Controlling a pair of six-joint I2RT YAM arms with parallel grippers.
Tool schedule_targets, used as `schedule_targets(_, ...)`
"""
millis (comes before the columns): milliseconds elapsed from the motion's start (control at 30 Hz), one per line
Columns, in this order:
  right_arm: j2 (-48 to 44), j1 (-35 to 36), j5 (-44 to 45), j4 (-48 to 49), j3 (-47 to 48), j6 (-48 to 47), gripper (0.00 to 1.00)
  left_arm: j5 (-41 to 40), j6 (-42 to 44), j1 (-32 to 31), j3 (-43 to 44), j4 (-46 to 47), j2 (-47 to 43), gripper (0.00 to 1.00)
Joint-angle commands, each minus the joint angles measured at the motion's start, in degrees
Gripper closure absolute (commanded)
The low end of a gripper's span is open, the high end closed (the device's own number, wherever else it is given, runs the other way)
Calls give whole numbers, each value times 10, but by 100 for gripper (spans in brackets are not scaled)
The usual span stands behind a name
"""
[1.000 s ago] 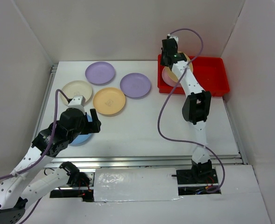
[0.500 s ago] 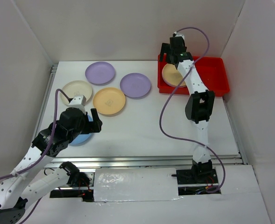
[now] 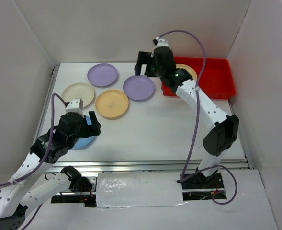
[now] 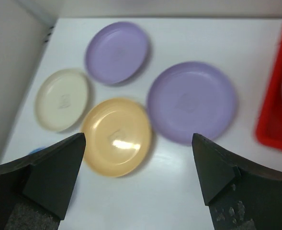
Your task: Place the plates into the plastic bin on the countertop
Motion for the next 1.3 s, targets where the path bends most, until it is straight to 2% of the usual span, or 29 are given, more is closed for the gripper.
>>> schedule_targets(0, 29, 56, 9, 48, -81, 80, 0, -72, -36, 2, 13, -20, -20, 1)
schedule_targets(200, 103, 88, -11, 55, -101, 179, 3, -73, -42, 2, 8, -15, -38, 1)
schedule_targets(467, 206, 98, -13, 17, -61, 207, 7, -60, -32, 2, 9, -12, -26, 1)
schedule_targets(633, 265, 93, -29, -7, -34, 209, 13, -51, -27, 2, 5, -6, -34, 1)
schedule_targets(800, 293, 93, -36, -15, -19, 215, 27, -49, -25, 2, 5, -5, -35, 1)
schedule_targets(833, 299, 93, -36, -18, -15, 215, 35, -49, -26, 2, 5, -5, -36, 1)
schedule_targets(967, 307, 98, -36, -24, -6, 217, 52, -44, -23, 2, 4, -1, -40, 1)
schedule_targets(1000, 305, 101, -38, -20, -9, 217, 62, -45, -23, 2, 4, -1, -40, 1)
schedule_targets(1033, 305, 103, -40, -20, -9, 217, 65, -44, -23, 2, 4, -1, -41, 1)
schedule_targets(1133, 300, 109, -37, -27, -13, 219, 84, -45, -23, 2, 5, -2, -41, 1)
schedule_targets(1167, 295, 111, -36, -25, -19, 221, 86, -44, -23, 2, 4, -1, -41, 1)
schedule_targets(1200, 280, 112, -33, -22, -26, 223, 93, -44, -23, 2, 4, -1, -41, 1)
schedule_targets(1267, 249, 116, -32, -11, -51, 231, 96, -44, -23, 2, 4, -1, -41, 1)
